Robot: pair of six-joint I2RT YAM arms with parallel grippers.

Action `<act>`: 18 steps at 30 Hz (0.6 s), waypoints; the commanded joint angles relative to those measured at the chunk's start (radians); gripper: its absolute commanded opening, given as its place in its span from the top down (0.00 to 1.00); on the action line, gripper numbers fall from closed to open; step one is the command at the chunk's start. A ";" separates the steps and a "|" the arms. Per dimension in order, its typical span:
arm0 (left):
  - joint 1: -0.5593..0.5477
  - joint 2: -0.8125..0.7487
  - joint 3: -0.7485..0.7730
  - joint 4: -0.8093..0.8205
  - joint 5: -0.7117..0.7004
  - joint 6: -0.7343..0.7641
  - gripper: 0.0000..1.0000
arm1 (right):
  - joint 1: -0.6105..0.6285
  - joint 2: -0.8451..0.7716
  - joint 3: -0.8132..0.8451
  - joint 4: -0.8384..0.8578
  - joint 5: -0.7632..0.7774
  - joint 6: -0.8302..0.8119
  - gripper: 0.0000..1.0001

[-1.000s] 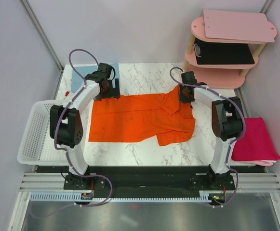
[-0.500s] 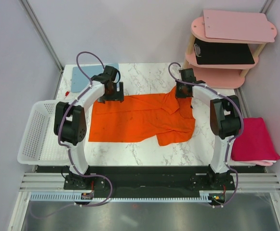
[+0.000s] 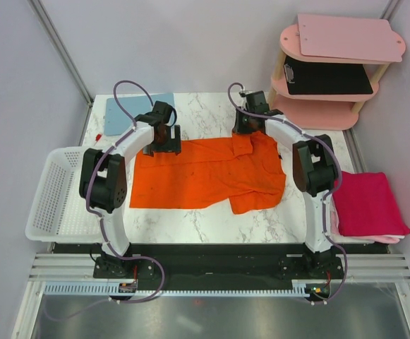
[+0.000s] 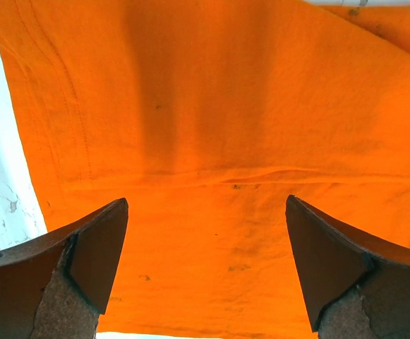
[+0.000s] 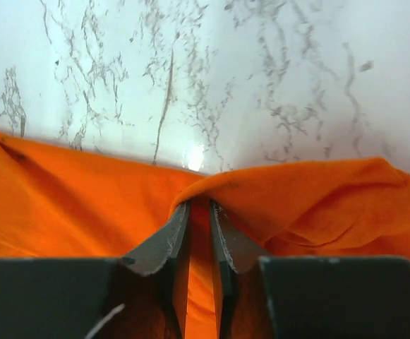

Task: Fold and stack the t-shirts
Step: Fold the flattened tshirt in 1/3 of the way

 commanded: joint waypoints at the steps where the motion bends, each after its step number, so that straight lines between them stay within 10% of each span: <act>1: -0.008 -0.001 -0.018 0.029 -0.025 -0.029 0.01 | 0.005 0.074 0.057 -0.061 -0.033 -0.009 0.74; 18: -0.012 -0.001 -0.057 0.048 -0.023 -0.024 0.01 | -0.015 -0.150 -0.150 -0.027 0.084 -0.003 0.67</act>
